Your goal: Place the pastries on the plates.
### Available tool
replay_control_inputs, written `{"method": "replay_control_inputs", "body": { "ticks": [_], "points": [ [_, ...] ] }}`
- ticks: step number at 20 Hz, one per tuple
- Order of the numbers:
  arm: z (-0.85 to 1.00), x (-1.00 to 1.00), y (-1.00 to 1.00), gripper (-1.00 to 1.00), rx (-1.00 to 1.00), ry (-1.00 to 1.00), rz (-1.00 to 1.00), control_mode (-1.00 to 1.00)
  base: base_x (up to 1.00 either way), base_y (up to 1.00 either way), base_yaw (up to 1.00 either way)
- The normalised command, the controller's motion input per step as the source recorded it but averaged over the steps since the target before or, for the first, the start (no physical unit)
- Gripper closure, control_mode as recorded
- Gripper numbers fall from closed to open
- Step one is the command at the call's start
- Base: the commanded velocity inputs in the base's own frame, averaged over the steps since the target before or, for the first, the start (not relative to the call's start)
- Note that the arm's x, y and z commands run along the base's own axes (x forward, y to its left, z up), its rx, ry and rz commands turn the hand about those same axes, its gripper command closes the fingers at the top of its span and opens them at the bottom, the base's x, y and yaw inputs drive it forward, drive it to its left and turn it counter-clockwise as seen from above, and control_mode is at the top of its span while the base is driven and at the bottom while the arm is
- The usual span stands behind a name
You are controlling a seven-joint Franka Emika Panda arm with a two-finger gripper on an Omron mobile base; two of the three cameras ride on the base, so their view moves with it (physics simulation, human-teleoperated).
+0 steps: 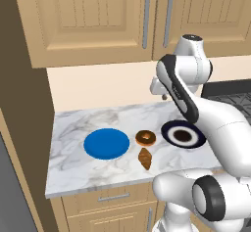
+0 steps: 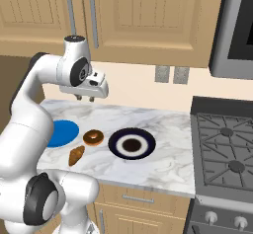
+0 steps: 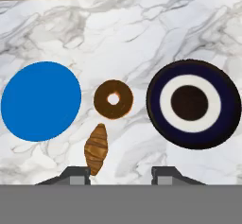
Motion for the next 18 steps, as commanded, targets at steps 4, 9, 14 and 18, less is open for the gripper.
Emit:
{"method": "replay_control_inputs", "body": {
  "ticks": [4,9,14,18],
  "points": [
    [-0.14,0.0,0.04,-1.0,0.0,0.0,0.0,-1.0,0.0,0.0,0.0],
    [-0.28,0.04,0.19,-1.0,0.0,-0.01,-0.02,-1.0,0.0,0.0,0.0],
    [-0.25,0.08,0.13,-1.0,0.0,-0.01,-0.02,-1.0,0.0,0.0,0.0],
    [-0.43,0.0,0.21,-1.0,0.0,0.01,-0.09,-1.0,0.0,0.0,0.0]
  ]
}}
